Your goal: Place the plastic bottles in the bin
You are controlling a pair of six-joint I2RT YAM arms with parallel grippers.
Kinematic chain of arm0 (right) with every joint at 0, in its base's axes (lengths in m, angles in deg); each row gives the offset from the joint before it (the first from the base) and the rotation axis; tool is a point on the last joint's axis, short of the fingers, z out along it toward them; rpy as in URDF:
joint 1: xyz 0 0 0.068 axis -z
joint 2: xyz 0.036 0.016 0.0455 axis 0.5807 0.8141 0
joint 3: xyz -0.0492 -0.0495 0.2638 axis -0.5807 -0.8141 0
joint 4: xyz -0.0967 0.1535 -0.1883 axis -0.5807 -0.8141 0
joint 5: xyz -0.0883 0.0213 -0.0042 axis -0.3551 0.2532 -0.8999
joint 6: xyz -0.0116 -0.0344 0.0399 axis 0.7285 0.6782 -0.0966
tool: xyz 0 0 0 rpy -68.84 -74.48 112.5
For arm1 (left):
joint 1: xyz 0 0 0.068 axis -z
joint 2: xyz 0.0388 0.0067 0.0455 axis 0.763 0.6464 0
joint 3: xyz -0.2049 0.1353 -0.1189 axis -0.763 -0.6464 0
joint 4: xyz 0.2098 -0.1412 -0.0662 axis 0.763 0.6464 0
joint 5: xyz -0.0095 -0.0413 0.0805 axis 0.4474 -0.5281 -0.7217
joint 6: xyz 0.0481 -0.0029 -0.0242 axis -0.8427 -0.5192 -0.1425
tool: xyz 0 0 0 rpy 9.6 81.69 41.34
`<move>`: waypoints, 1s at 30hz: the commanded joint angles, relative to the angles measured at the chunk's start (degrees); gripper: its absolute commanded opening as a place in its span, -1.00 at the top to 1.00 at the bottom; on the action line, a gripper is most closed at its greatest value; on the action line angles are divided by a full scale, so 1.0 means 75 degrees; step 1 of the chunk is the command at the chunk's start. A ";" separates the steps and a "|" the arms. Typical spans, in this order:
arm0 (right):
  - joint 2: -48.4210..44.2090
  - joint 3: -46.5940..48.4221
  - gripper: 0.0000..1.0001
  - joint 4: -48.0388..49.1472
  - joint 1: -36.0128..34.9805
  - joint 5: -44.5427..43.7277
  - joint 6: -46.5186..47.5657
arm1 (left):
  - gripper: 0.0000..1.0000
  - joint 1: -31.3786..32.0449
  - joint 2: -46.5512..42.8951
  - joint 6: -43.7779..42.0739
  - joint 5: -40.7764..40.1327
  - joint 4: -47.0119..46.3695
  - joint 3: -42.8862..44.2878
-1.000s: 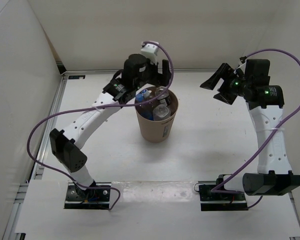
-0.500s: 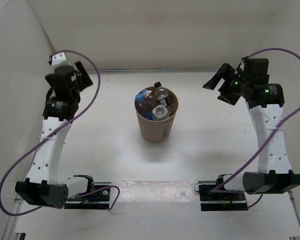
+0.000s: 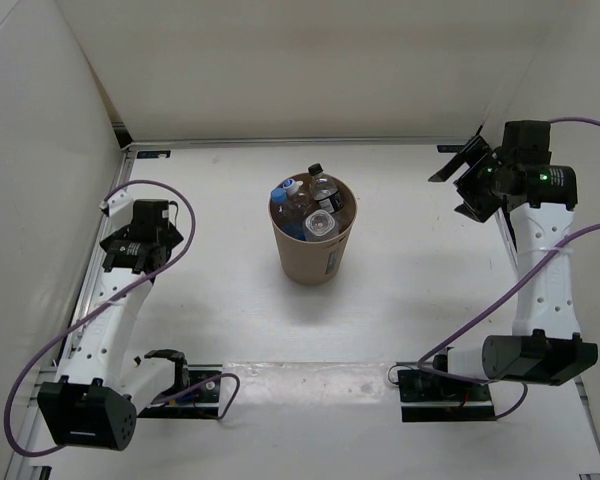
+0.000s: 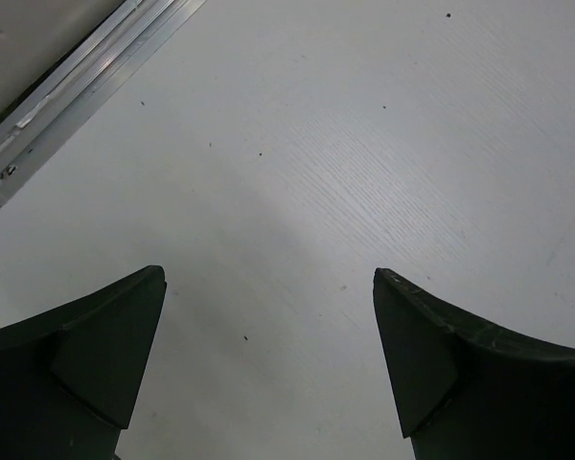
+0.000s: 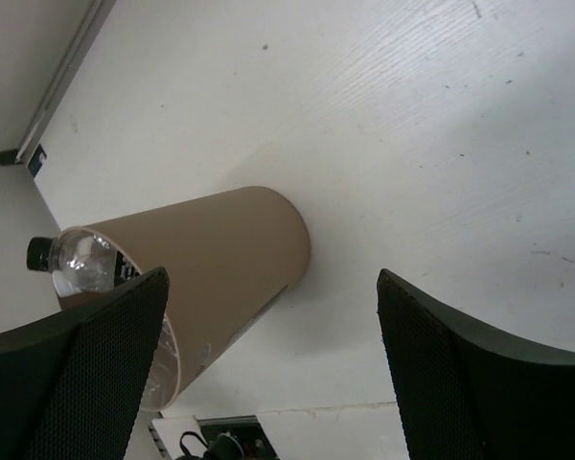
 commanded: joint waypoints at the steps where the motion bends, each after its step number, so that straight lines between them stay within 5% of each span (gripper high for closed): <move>1: -0.0299 -0.0001 -0.81 -0.0323 0.0161 -0.0481 -0.0310 | -1.00 0.0002 0.0060 0.0133 0.0090 -0.0432 -0.0089; 15: -0.0674 -0.0586 -0.81 -0.0499 0.1121 -0.0329 -0.0686 | -1.00 -0.0010 0.0400 0.0848 0.1965 -0.1639 -0.0662; 23: -0.1024 -0.1345 -0.81 -0.0629 0.1438 -0.0576 -0.0627 | -1.00 0.0002 0.0283 -0.0112 0.3149 -0.2963 -0.1014; 30: -0.0944 -0.1243 -0.81 -0.0827 0.1451 -0.0716 -0.0686 | -1.00 0.0002 0.0143 0.0028 0.2506 -0.3141 -0.1237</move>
